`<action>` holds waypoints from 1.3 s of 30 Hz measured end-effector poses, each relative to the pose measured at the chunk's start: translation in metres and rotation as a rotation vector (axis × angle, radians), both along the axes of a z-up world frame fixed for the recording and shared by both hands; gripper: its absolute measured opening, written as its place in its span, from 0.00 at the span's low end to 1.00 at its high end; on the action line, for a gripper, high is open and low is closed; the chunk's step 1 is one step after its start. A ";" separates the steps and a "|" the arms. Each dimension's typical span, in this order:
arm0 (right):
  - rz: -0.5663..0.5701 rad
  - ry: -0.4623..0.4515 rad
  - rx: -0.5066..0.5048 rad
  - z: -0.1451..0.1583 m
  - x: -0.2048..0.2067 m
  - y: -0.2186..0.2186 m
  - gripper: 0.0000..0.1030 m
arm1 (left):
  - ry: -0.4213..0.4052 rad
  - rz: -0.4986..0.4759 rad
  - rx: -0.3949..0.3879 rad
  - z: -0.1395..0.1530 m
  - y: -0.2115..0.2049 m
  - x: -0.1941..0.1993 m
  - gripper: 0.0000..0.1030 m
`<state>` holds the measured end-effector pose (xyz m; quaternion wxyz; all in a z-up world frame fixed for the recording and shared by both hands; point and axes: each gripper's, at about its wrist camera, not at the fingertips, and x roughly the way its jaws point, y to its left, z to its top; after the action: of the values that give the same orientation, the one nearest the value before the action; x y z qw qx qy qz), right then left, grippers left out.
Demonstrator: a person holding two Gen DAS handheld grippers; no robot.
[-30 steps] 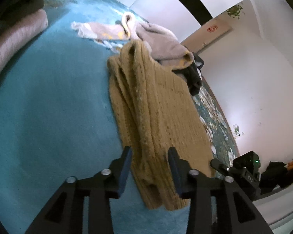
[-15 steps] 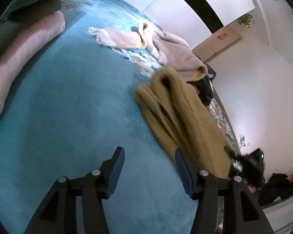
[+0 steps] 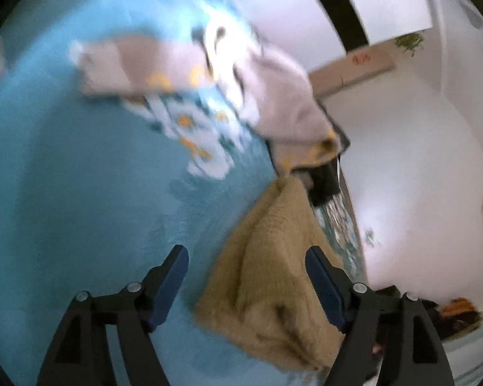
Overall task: Fold clothes
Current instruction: 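Grasp the folded sweater end with both grippers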
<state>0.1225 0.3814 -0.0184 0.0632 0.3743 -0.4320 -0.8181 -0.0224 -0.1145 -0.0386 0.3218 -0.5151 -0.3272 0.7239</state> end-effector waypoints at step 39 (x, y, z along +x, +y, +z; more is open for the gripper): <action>0.049 0.056 -0.096 -0.009 0.093 -0.040 0.42 | 0.000 0.048 -0.072 0.012 -0.024 0.143 0.29</action>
<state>0.2155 0.3410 -0.0273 0.1130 0.3582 -0.4594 -0.8049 0.1203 -0.1388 -0.0268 0.2853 -0.5184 -0.3134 0.7427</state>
